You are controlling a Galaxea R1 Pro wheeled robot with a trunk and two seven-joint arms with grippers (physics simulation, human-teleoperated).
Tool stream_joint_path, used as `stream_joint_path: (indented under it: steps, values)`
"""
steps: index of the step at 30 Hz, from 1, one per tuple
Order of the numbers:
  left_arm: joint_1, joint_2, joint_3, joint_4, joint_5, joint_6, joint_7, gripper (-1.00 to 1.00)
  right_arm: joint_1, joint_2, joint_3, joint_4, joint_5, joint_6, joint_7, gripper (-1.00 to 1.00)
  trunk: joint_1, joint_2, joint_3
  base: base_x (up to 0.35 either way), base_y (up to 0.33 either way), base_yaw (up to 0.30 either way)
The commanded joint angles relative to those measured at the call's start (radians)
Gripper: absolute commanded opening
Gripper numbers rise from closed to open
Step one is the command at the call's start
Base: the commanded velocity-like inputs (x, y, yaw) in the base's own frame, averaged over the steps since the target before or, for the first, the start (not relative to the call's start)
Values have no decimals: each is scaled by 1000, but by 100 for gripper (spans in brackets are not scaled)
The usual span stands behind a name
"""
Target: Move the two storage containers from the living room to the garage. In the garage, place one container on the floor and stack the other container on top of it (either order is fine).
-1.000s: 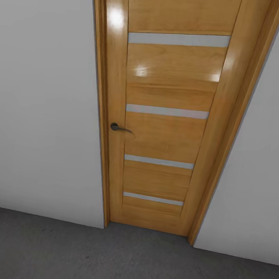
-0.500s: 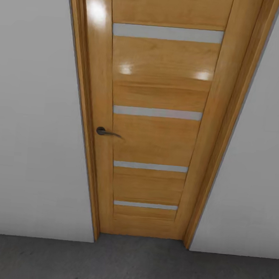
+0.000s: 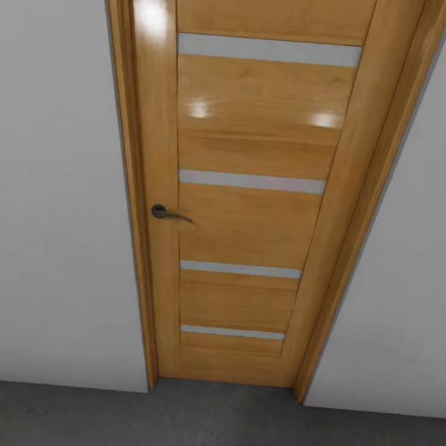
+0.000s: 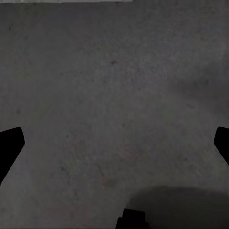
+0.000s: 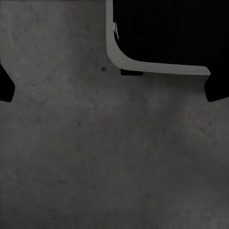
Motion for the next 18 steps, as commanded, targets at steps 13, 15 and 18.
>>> stream_joint_path:
  steps: [13, 15, 18]
  values:
    - [0, -3, 5, 0, -10, -3, 1, 100, -1, 0, 1, 1, 0, -4, 0, 100, 1, 0, -1, 215, 0, 0]
    - [0, -3, 5, 0, -10, -3, 1, 100, 0, 0, 1, 1, 0, -4, 0, 100, 1, 0, -1, 11, 0, 0]
    - [0, -3, 5, -1, -10, -3, 1, 100, 0, 0, 1, 1, 0, -4, 0, 100, 1, 0, -1, 4, 0, 0]
